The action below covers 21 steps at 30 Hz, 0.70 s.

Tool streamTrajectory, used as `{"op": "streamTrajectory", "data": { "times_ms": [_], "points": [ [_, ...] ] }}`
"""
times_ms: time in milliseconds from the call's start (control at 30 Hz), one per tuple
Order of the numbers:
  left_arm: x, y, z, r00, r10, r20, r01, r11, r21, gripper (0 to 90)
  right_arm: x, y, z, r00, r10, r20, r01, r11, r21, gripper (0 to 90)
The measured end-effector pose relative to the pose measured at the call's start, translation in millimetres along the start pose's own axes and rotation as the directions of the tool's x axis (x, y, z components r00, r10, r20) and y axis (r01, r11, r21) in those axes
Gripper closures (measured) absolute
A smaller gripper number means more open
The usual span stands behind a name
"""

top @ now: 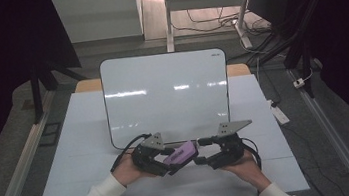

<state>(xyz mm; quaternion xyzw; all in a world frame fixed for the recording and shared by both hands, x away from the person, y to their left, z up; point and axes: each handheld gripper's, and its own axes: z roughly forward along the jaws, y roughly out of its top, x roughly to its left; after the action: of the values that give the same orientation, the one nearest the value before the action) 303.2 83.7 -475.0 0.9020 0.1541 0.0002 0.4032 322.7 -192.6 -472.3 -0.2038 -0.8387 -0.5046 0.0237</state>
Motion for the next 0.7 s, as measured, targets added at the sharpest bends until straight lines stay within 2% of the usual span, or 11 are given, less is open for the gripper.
{"op": "streamTrajectory", "data": {
  "times_ms": [100,200,333,400,500,567,633,700],
  "points": [
    [-2.3,0.7,0.4,0.9997,0.026,0.002,-0.026,0.9997,0.000,41.4,-1.8,2.1,6.4,0.9988,0.021,-0.044,-0.020,1.000,0.016,26.9],
    [-1.3,0.1,-0.4,0.9996,0.028,0.003,-0.028,0.9996,0.000,41.4,-1.7,3.0,9.2,0.9957,0.031,-0.087,-0.030,0.999,0.014,35.2],
    [0.0,-0.3,-3.0,0.9997,0.026,-0.002,-0.026,0.9994,-0.022,41.2,-2.9,3.7,8.6,0.9931,0.058,-0.102,-0.058,0.998,-0.002,38.0],
    [-2.4,-0.3,-4.6,0.9983,0.033,-0.047,-0.035,0.9986,-0.039,40.4,-3.1,4.0,7.8,0.9927,0.077,-0.093,-0.078,0.997,-0.014,39.0],
    [-9.3,0.6,-9.0,0.9912,0.042,-0.125,-0.051,0.9967,-0.064,37.6,-5.8,3.2,4.9,0.9903,0.112,-0.083,-0.116,0.992,-0.047,39.9],
    [-15.0,1.5,-10.9,0.9810,0.055,-0.186,-0.071,0.9944,-0.079,36.5,-7.6,2.8,3.2,0.9876,0.136,-0.078,-0.142,0.987,-0.071,40.1],
    [-20.0,2.9,-10.8,0.9722,0.066,-0.224,-0.088,0.9925,-0.086,36.2,-7.4,2.9,2.2,0.9886,0.143,-0.045,-0.147,0.986,-0.078,40.3],
    [-25.3,4.4,-9.4,0.9566,0.090,-0.277,-0.115,0.9904,-0.075,35.8,-8.1,2.6,2.0,0.9854,0.170,-0.009,-0.170,0.982,-0.081,40.3]
  ]
}}
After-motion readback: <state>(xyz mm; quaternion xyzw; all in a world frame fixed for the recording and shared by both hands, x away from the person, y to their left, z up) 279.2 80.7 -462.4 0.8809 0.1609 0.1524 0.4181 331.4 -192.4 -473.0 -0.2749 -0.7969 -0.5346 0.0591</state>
